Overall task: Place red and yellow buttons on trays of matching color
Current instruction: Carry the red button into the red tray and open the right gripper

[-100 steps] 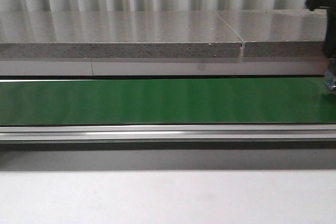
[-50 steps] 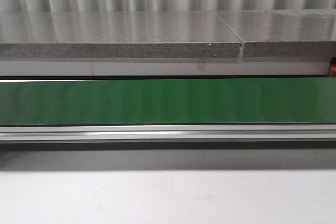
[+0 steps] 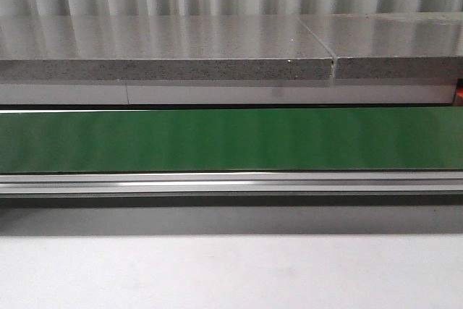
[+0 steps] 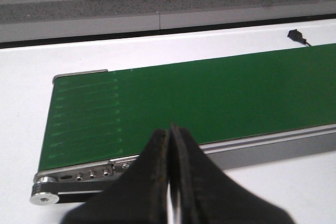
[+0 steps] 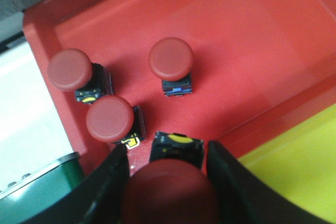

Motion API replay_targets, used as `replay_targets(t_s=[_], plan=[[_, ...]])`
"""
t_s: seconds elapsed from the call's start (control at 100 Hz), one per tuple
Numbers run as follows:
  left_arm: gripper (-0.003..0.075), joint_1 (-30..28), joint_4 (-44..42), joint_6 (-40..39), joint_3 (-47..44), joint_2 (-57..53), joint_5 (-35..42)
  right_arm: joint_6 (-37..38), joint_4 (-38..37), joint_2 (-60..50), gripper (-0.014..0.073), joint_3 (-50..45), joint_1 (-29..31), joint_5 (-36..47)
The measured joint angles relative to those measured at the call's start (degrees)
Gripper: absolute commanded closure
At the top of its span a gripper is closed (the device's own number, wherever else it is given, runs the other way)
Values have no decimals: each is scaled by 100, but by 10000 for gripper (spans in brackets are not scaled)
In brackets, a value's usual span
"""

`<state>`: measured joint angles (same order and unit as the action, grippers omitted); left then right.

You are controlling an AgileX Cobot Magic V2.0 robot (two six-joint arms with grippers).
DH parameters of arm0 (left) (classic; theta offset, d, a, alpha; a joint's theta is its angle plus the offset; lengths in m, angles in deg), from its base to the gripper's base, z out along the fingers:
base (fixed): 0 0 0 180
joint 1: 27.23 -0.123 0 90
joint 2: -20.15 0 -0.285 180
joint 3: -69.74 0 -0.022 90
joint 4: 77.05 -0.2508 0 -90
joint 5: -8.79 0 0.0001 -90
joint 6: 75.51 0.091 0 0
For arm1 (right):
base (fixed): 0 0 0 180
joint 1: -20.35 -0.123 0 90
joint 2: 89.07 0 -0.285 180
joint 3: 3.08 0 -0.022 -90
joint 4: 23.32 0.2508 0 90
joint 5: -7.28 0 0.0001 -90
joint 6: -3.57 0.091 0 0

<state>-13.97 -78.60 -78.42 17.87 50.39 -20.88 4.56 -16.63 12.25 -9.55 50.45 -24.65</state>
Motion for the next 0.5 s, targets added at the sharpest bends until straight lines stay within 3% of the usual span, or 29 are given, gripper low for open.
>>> replay_targets(t_s=[0.5], plan=[[741,0,0,0,0,0,0,0,33,901,376,0,0,847]])
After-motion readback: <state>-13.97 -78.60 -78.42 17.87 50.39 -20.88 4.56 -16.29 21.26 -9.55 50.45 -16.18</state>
